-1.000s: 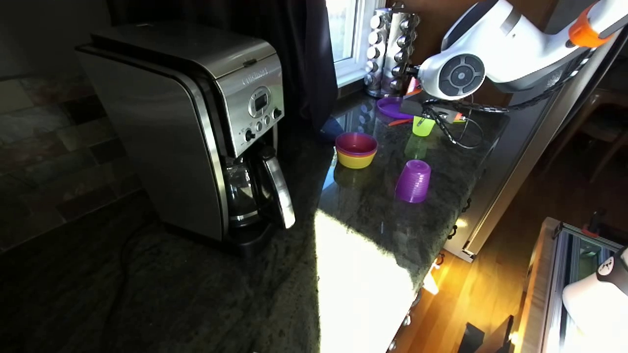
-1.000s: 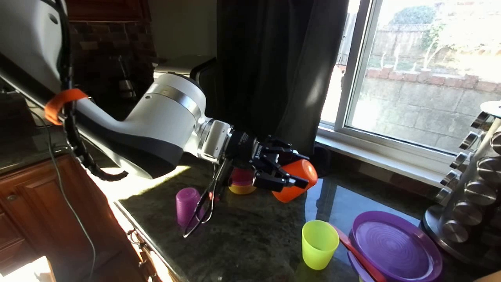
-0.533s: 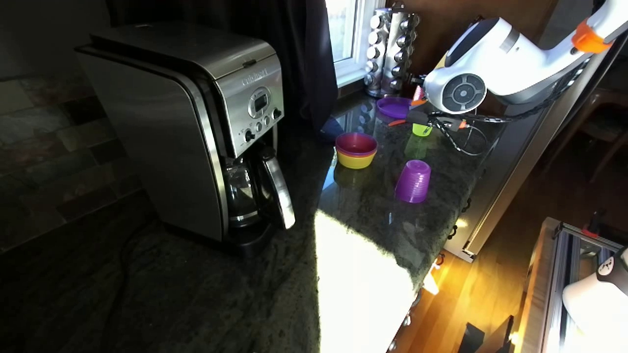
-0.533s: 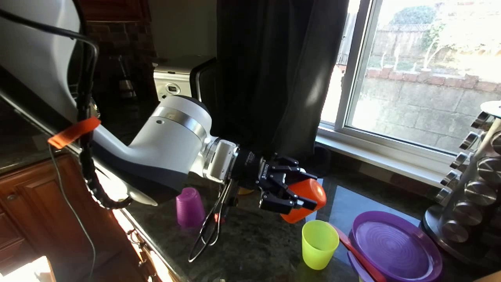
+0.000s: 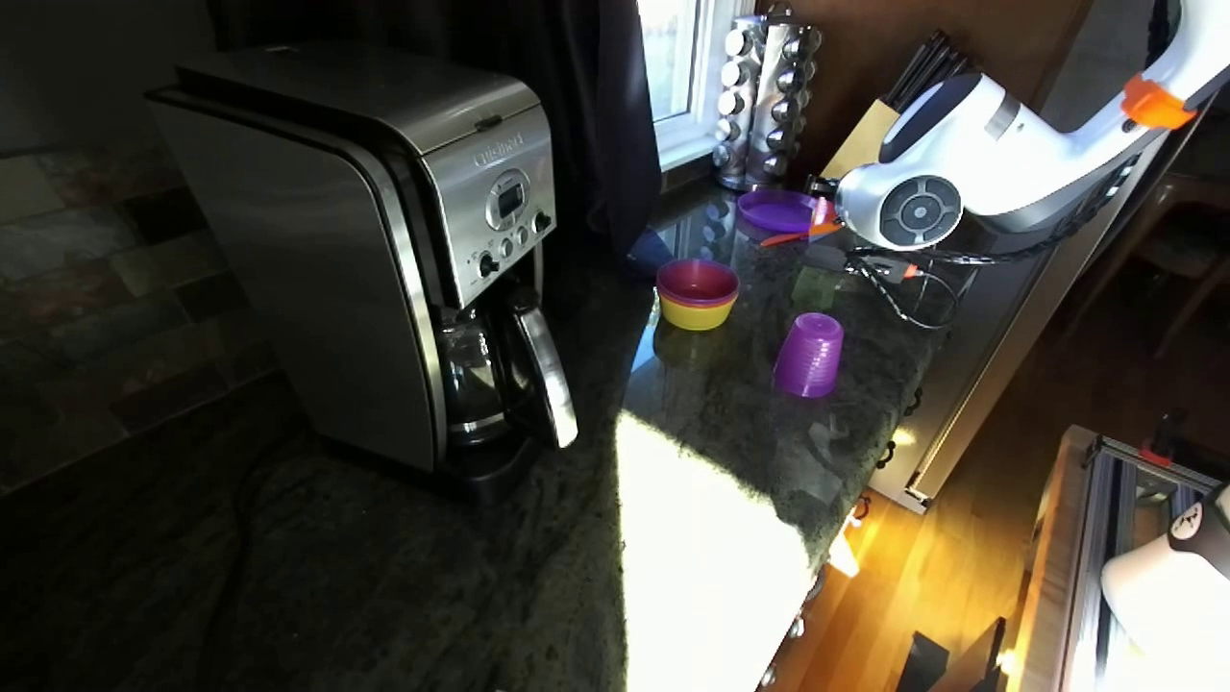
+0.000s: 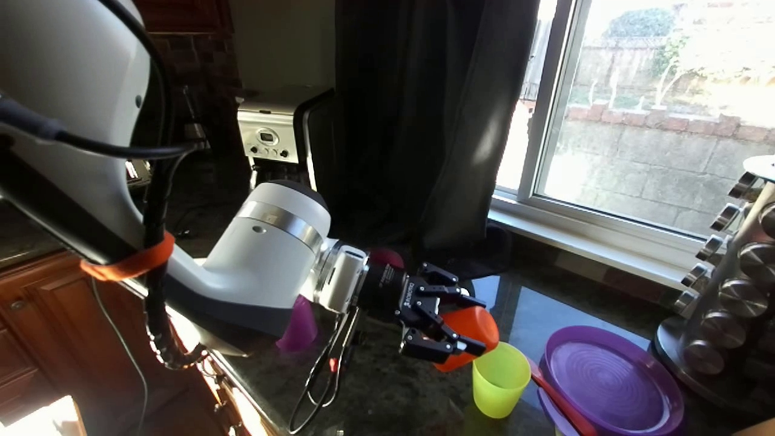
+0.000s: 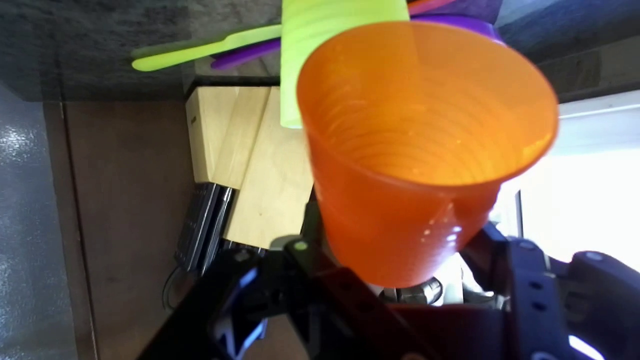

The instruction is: Place the orange cup upside down.

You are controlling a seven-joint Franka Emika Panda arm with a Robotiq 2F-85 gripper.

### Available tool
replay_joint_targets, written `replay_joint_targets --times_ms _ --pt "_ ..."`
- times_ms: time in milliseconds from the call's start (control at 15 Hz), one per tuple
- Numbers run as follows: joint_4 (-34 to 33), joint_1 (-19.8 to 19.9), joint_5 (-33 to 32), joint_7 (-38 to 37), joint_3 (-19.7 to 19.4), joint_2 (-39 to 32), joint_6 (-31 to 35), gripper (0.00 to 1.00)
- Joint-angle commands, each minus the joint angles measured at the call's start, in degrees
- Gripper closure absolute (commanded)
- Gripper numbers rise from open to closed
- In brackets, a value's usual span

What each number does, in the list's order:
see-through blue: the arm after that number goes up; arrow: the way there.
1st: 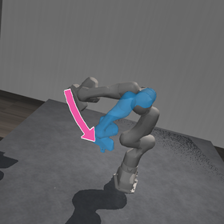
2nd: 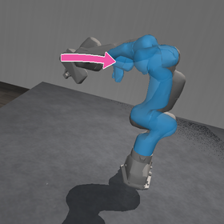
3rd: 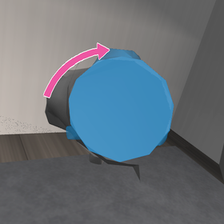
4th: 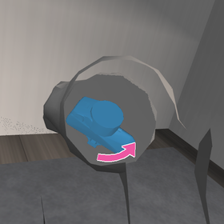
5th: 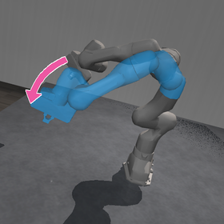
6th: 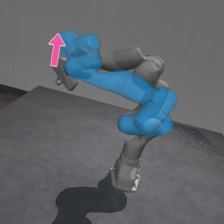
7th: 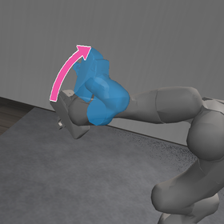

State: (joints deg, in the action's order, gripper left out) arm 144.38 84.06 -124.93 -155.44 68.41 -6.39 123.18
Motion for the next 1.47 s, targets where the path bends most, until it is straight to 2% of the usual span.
replay_joint_targets --times_ms 0,333,600,1400 --pt "-0.3 -0.3 -4.4 -2.5 0.3 -5.8 -4.4 0.58" --pt "0.1 -0.5 -7.1 -2.5 1.9 -11.0 -12.8 0.58" --pt "0.8 -2.1 -7.8 -2.5 1.2 -13.7 -17.8 0.58" --pt "0.3 -7.3 -7.3 -1.4 -3.1 -17.9 -22.8 0.58"
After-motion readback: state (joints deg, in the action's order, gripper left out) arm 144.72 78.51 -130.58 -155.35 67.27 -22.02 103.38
